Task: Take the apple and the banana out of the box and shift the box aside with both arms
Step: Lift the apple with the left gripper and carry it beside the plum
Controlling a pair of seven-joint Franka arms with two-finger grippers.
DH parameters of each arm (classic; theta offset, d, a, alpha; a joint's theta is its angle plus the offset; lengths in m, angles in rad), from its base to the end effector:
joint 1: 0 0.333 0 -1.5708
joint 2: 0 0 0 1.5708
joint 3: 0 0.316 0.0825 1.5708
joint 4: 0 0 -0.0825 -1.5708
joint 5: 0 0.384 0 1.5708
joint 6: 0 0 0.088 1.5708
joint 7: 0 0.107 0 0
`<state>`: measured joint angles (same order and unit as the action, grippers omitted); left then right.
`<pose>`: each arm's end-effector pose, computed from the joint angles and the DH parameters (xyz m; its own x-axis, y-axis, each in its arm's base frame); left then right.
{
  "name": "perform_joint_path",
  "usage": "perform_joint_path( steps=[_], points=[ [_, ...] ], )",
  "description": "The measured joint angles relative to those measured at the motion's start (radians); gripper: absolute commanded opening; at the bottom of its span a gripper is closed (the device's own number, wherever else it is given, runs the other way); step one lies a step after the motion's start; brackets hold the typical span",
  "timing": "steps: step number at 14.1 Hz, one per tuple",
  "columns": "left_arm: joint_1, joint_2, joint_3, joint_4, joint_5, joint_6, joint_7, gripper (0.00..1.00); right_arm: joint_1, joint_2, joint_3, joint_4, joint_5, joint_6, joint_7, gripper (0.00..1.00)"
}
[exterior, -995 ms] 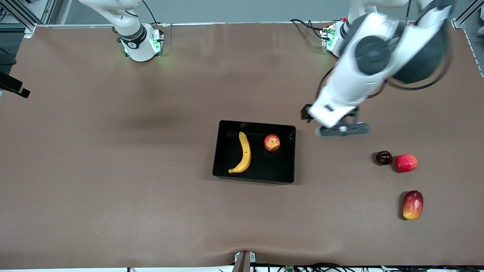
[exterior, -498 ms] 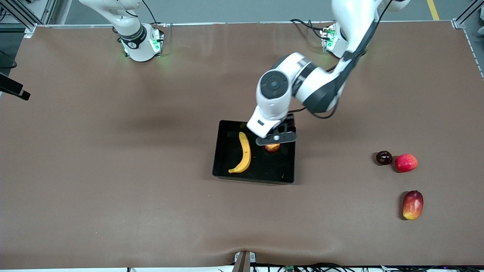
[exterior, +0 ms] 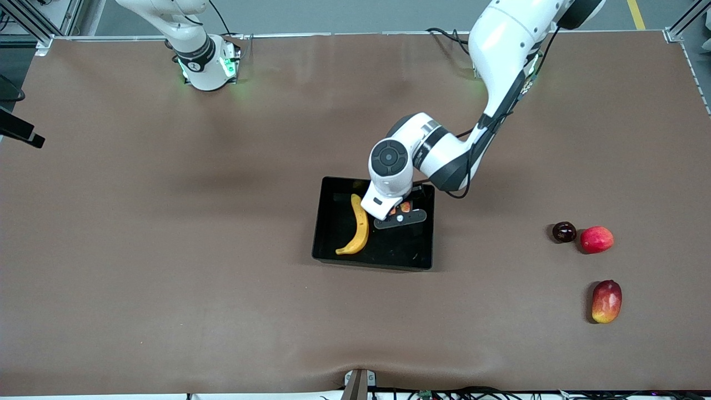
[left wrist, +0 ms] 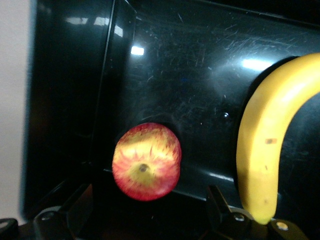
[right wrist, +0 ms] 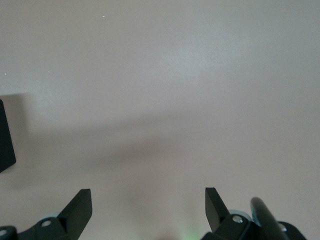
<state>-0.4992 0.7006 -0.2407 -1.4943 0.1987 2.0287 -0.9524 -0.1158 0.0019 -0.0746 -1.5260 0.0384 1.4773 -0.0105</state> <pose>0.5398 -0.4418 0.2540 0.9845 0.1586 -0.0754 0.1487 -0.9813 -0.1219 0.5367 -0.0989 0.6365 0.9833 -0.1752 -0.0501 -0.1772 -0.9834 -0.0387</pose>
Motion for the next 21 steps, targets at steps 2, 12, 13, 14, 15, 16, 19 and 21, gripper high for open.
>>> perform_joint_path(
  steps=[2,12,13,14,15,16,19,21],
  points=[
    [0.004,0.021,0.001,-0.002,0.004,0.016,-0.007,1.0,0.0,0.0,0.0,0.0,0.0,0.0,0.0,1.0],
    [0.007,0.05,0.005,-0.006,0.033,0.061,-0.007,0.0,-0.022,0.017,0.0,0.0,0.0,0.0,0.0,1.0],
    [0.009,0.045,0.005,0.004,0.035,0.061,-0.007,0.0,-0.022,0.018,0.0,0.0,0.0,0.0,0.0,1.0],
    [0.013,0.032,0.006,0.013,0.038,0.061,-0.007,0.0,-0.022,0.022,0.0,0.0,0.0,-0.001,0.0,1.0],
    [0.023,0.009,0.007,0.022,0.041,0.056,-0.004,0.0,-0.022,0.029,0.0,0.0,0.0,-0.001,0.0,1.0],
    [0.041,-0.024,0.008,0.029,0.042,0.046,0.015,0.0,-0.022,0.04,0.0,0.0,0.0,-0.001,0.0,1.0],
    [0.129,-0.151,0.008,0.036,0.042,-0.027,0.145,0.0,-0.022,0.07,0.001,0.0,0.0,-0.001,0.0,1.0],
    [0.205,-0.208,0.01,0.037,0.042,-0.082,0.289,0.0,-0.022,0.095,0.003,0.0,0.0,-0.002,0.0,1.0]
  ],
)
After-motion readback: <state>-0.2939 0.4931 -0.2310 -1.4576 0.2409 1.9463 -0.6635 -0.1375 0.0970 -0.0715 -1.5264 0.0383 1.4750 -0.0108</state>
